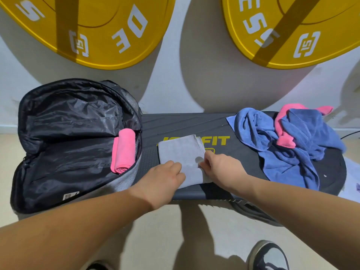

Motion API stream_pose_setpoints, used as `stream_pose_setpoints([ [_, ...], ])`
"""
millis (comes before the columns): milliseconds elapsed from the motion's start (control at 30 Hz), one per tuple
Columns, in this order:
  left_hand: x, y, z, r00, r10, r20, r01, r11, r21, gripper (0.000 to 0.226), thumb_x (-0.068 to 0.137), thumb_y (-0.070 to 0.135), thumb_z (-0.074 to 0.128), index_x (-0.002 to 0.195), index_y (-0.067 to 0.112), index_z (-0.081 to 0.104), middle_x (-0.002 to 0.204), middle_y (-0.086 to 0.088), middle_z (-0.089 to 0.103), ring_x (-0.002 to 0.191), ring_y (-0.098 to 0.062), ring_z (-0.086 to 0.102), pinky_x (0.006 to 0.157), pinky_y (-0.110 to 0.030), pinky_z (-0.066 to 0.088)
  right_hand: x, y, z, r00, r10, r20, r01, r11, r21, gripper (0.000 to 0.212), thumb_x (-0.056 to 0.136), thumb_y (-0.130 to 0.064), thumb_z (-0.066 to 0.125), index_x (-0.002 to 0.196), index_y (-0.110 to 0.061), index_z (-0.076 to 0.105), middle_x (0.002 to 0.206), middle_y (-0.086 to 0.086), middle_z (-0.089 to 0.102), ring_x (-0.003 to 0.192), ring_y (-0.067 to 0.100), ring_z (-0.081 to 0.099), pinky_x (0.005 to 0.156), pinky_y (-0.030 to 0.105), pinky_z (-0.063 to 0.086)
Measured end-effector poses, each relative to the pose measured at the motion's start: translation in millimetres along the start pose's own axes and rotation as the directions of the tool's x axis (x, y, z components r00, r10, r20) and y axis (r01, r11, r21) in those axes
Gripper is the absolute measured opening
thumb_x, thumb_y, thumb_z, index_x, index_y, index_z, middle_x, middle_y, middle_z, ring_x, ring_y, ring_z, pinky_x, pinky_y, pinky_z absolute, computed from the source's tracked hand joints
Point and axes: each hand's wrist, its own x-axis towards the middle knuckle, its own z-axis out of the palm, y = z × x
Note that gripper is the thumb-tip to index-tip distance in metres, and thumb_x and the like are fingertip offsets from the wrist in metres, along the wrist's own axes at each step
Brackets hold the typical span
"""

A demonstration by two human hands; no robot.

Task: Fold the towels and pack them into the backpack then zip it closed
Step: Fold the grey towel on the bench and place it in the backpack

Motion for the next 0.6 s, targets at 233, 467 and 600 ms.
stream_pose_setpoints([
  [233,4,10,-4,0.958,-0.253,0.138,0.253,0.967,0.013,0.023,0.100,0.031,0.052,0.116,0.016,0.058,0.118,-0.004,0.049,0.113,-0.026,0.046,0.076,-0.038,0.045,4,14,-9,0.969,-0.216,-0.117,0.224,0.973,0.058,0.043,0.093,-0.065,0.049,0.090,-0.022,0.056,0.096,-0.003,0.053,0.091,0.023,0.058,0.072,0.037,0.051],
  [467,9,-10,-2,0.885,-0.442,0.144,0.465,0.838,-0.286,0.018,0.096,0.025,0.056,0.110,0.015,0.061,0.111,-0.006,0.068,0.107,-0.034,0.061,0.085,-0.038,0.048,7,14,-6,0.983,-0.157,0.092,0.149,0.984,0.094,0.052,0.087,-0.049,0.069,0.132,-0.028,0.055,0.129,-0.006,0.055,0.120,0.022,0.056,0.093,0.037,0.051],
  [600,11,-28,-3,0.756,-0.605,0.250,0.586,0.455,-0.670,0.017,0.092,0.012,0.061,0.103,0.020,0.071,0.099,0.001,0.072,0.085,-0.016,0.068,0.077,-0.021,0.054,18,9,-17,0.948,0.016,0.317,-0.159,0.889,0.430,0.040,0.091,-0.050,0.064,0.104,-0.012,0.065,0.088,0.002,0.063,0.081,0.022,0.062,0.070,0.031,0.051],
])
